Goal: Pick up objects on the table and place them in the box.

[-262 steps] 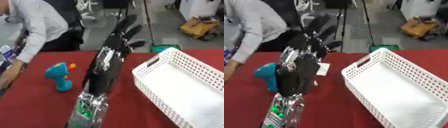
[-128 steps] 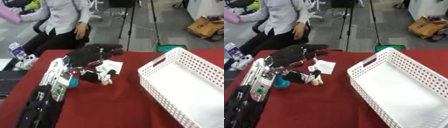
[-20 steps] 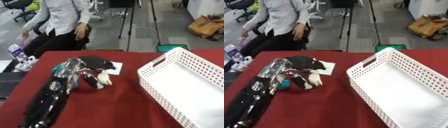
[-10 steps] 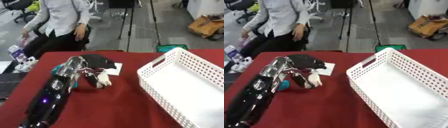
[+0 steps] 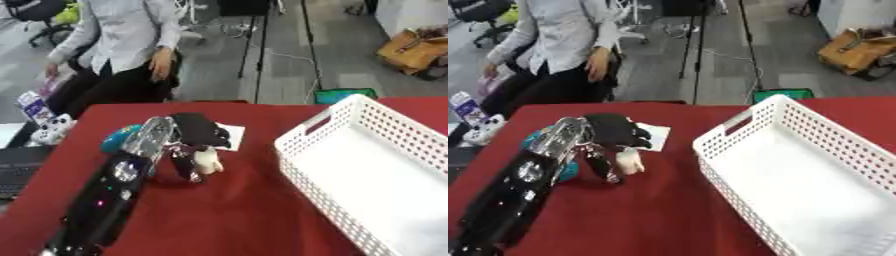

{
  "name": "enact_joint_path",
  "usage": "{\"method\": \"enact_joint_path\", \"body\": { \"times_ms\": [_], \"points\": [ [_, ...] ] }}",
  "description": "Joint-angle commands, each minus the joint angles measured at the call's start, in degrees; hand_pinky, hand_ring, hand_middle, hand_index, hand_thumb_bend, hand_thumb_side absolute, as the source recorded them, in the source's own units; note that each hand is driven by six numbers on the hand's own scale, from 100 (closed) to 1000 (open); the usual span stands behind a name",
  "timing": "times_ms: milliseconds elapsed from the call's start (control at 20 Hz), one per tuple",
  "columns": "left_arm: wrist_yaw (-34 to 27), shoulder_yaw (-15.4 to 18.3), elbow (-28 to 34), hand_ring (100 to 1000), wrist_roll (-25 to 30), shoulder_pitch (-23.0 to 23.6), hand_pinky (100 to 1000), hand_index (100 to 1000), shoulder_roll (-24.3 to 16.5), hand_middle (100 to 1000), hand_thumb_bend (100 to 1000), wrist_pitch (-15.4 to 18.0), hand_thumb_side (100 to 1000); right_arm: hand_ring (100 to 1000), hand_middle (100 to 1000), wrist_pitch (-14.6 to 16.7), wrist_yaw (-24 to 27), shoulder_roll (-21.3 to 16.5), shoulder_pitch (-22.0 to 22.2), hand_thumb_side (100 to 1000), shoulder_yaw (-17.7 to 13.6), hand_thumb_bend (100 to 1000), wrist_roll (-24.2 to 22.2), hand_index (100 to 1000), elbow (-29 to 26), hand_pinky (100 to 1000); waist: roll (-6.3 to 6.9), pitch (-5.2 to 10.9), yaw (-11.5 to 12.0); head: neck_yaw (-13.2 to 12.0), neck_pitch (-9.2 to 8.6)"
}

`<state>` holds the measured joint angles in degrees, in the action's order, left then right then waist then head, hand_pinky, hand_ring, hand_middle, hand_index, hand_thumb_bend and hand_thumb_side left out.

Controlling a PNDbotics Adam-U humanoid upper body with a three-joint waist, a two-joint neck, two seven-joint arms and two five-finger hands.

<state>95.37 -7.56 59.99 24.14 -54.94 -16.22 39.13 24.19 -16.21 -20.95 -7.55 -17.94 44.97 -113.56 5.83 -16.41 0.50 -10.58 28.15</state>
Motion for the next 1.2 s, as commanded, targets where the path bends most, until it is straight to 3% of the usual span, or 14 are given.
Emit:
{"method": "enact_joint_path", "body": {
  "times_ms": [50,650,800,1200],
  "points": [
    [2.02,0.22,-0.72,869,11.17,-1.41,742,968,-0.67,924,591,12.83,537,678,670,6.83,0.0,-0.88,-0.38,872,-0.13,100,7.0,704,-1.03,756,-0.3,0.85,0.02,-0.21,-0.39],
    [6.49,1.11,-4.04,845,6.71,-1.44,720,960,-0.14,884,507,12.83,493,677,671,6.86,-0.04,-0.79,-0.48,865,0.05,100,7.0,704,-1.03,757,-0.31,0.7,-0.19,-0.39,-0.46],
    [6.44,1.27,-4.47,834,5.52,-1.52,704,968,-0.01,876,434,12.83,439,677,669,6.85,-0.08,-0.76,-0.48,860,0.1,100,7.0,704,-1.03,757,-0.31,0.66,-0.22,-0.4,-0.44],
    [4.9,1.24,-4.63,826,3.49,-1.9,692,972,0.08,873,353,12.83,405,677,669,6.86,-0.04,-0.87,-0.51,860,0.24,100,7.0,704,-1.03,757,-0.29,0.69,-0.13,-0.48,-0.66]
  ]
}}
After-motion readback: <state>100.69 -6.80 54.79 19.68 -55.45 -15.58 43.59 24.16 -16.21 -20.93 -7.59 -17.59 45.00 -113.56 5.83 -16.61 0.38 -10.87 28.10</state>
